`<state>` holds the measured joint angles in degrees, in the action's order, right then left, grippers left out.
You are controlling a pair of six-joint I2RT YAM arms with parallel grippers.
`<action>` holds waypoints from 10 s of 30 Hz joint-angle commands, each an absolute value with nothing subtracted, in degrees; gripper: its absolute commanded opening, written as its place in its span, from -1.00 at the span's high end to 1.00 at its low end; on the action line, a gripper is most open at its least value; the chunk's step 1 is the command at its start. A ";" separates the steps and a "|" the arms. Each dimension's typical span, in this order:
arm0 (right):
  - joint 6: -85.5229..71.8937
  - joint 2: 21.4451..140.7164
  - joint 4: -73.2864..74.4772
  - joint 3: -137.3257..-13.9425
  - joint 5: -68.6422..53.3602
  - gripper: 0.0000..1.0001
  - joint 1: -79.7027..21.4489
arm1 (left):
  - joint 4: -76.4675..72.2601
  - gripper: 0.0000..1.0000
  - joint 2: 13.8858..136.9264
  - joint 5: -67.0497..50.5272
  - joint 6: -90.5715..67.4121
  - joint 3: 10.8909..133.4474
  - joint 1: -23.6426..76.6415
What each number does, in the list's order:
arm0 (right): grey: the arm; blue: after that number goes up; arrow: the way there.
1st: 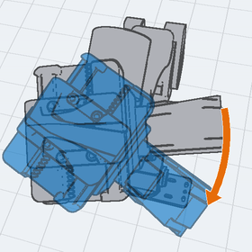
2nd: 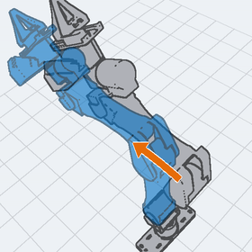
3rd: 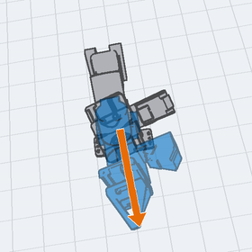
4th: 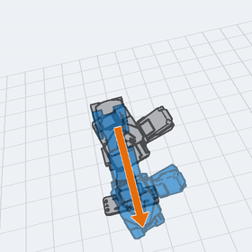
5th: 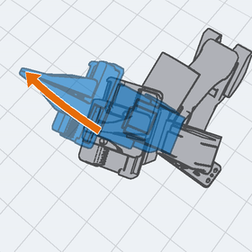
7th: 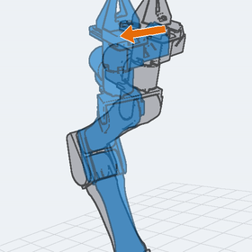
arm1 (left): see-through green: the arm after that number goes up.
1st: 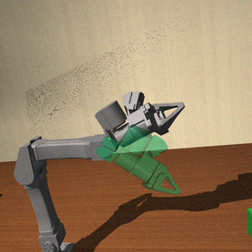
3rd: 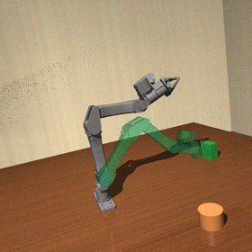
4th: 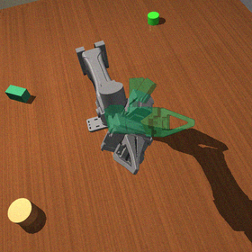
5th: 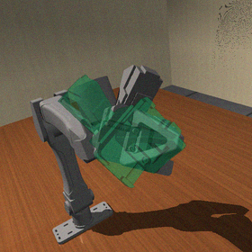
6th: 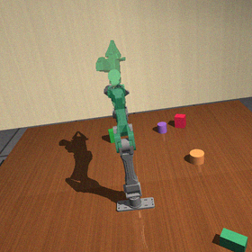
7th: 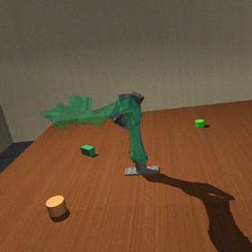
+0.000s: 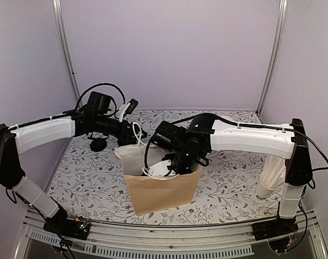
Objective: Pack the takeout coffee
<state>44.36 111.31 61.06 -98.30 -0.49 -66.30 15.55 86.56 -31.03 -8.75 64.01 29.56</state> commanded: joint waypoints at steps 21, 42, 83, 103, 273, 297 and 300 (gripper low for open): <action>43.33 114.09 66.63 -106.97 -2.54 -0.98 -65.20 | 17.52 -0.50 83.85 -31.79 -8.27 62.49 28.84; 44.18 111.38 67.50 -110.41 -6.78 -0.98 -65.79 | 30.81 -0.50 66.29 -34.64 -1.62 66.61 29.52; 51.09 103.67 64.89 -117.88 -11.31 -0.98 -65.83 | 42.80 1.00 80.97 -32.86 3.60 77.65 42.45; 54.68 96.63 53.56 -120.14 7.53 -0.96 -62.21 | 46.84 1.00 80.67 -18.23 8.48 83.76 40.88; 25.49 52.08 31.12 -70.00 -26.09 -0.98 -5.12 | -5.46 0.39 149.99 -10.99 -28.91 140.54 80.62; 24.70 52.05 31.11 -69.72 -28.98 -0.98 -4.82 | -8.61 0.57 153.10 -3.88 -35.47 142.41 78.99; 24.70 52.12 31.18 -69.78 -29.09 -0.98 -4.78 | -9.04 0.78 153.72 -5.17 -36.42 142.99 78.75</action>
